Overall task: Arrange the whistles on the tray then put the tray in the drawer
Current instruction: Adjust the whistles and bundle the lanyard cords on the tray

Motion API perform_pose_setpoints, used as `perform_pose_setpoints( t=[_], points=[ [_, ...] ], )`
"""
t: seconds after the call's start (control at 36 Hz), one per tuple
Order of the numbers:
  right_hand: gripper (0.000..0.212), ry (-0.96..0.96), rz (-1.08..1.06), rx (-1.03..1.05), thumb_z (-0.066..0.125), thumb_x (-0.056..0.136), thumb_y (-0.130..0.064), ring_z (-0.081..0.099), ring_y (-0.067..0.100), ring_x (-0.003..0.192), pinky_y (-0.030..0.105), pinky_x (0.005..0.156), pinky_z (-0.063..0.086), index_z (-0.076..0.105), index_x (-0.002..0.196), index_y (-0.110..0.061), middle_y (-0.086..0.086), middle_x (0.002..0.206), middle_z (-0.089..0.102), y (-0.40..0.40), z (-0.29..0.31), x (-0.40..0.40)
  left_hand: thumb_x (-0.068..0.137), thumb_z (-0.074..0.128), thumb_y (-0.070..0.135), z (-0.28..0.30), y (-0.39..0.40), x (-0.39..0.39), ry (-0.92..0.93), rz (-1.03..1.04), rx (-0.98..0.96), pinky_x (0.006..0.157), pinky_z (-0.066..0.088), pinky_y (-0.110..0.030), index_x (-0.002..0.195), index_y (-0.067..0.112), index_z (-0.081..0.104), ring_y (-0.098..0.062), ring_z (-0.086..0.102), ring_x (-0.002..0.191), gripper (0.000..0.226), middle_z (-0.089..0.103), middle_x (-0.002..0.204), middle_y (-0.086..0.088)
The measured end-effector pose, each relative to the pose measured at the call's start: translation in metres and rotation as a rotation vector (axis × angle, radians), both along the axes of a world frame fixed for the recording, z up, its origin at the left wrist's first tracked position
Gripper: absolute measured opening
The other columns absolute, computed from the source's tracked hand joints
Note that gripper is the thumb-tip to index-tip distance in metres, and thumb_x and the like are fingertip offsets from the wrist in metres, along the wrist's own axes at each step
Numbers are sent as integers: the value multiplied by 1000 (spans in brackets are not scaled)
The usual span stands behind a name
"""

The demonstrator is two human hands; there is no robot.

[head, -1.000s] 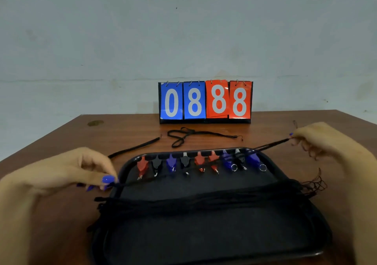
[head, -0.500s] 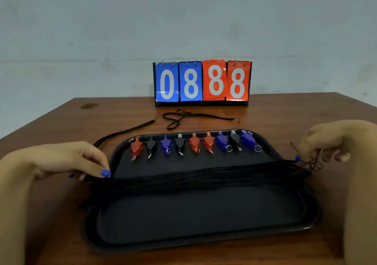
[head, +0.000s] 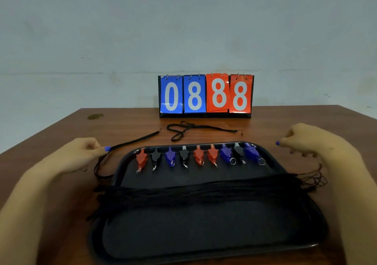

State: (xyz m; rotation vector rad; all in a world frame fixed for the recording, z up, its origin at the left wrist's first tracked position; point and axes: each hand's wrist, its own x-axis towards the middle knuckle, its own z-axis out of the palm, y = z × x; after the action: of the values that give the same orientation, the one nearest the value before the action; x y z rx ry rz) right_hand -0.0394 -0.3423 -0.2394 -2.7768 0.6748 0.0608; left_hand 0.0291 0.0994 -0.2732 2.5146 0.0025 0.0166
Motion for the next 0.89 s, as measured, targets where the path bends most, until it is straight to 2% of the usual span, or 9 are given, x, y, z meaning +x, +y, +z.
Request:
perform_pose_setpoints(
  t=[0.08,0.19,0.25,0.36,0.5,0.64,0.72,0.78,0.89],
  points=[
    [24,-132,87,-103,53,90,-39,59,22,89,35,81,49,56,98,-17,5,99,64,20,0,4,91,54,34,-4,3,6,-64,72,146,69,42,-31,86,17,57,-21,56,76,19,59,92,-1],
    [7,-240,292,-51,52,92,-30,57,11,89,27,77,46,55,97,-26,-6,95,59,46,-2,7,87,59,28,-12,7,13,-173,91,188,79,46,-35,86,26,57,-19,56,89,3,60,99,0],
    [4,-279,388,-4,53,91,-28,56,6,87,27,79,49,56,94,-30,-9,96,60,57,-6,10,85,61,25,-14,10,15,-190,94,173,83,49,-39,87,28,58,-23,59,95,5,61,106,-5],
    [9,-272,548,67,54,91,-26,55,2,85,19,76,47,57,88,-34,-15,93,58,79,-10,10,85,62,29,-17,6,15,-183,102,189,92,48,-40,112,18,60,-25,56,109,29,56,117,-7],
    [17,-228,664,90,54,91,-27,57,3,85,23,80,51,54,81,-41,-16,89,60,95,-16,8,83,63,37,-23,4,21,-151,119,227,90,48,-42,110,19,60,-26,53,110,33,59,114,-6],
    [11,-181,686,92,54,92,-27,58,5,84,22,79,51,57,88,-37,-15,91,61,97,-20,10,85,61,36,-27,1,26,-111,119,293,90,48,-42,113,19,56,-25,52,110,33,58,115,-6],
    [13,-168,690,103,52,92,-26,58,4,81,16,71,48,55,87,-37,-15,87,59,98,-21,11,88,58,28,-28,-2,28,-132,124,299,87,49,-41,85,25,57,-25,51,106,4,58,103,-3],
    [13,-159,693,102,52,93,-26,57,5,79,15,68,47,54,87,-37,-15,85,59,99,-22,11,89,54,21,-28,-5,26,-169,121,313,82,49,-40,75,28,53,-26,50,102,15,54,95,-1],
    [10,-162,695,100,51,93,-27,57,4,80,17,73,48,58,95,-34,-17,86,59,100,-23,12,92,47,17,-21,-16,22,-349,142,270,76,47,-38,89,21,53,-24,53,94,7,57,97,-2]
  ],
)
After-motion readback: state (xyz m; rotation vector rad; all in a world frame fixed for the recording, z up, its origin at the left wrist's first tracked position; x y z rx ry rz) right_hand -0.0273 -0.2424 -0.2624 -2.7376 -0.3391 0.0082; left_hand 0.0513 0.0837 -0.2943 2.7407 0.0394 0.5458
